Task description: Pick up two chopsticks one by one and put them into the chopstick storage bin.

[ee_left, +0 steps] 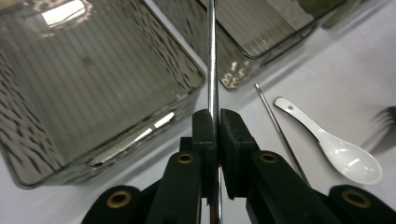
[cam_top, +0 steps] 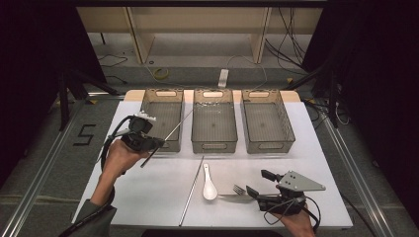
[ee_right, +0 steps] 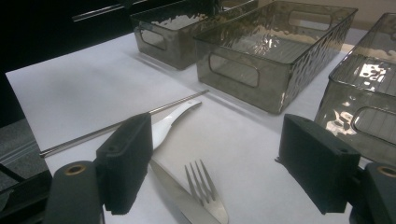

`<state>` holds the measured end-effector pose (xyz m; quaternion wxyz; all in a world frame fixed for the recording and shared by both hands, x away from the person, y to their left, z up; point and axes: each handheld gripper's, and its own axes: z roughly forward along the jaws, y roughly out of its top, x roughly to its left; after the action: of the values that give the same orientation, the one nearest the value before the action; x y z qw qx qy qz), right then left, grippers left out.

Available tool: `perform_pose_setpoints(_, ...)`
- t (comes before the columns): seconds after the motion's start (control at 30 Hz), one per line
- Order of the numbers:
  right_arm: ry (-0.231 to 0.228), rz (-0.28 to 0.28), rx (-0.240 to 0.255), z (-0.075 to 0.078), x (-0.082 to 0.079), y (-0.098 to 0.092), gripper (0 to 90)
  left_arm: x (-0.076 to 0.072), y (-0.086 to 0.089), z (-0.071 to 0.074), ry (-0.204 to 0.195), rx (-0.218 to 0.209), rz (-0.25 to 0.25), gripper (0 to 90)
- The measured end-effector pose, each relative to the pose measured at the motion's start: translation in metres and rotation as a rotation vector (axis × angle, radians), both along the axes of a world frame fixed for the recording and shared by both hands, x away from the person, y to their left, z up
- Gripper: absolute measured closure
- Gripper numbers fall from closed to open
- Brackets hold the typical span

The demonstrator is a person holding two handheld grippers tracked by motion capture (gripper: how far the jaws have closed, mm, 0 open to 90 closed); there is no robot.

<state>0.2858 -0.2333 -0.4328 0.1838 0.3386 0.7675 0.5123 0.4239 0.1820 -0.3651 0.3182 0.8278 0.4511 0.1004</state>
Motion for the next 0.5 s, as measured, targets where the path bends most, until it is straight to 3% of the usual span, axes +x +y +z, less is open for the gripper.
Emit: perform_pose_setpoints(0.5,-0.002,0.001,0.008,0.000,0.000,0.000,26.8,0.036,0.013,0.012,-0.059,-0.007,0.091,84.9)
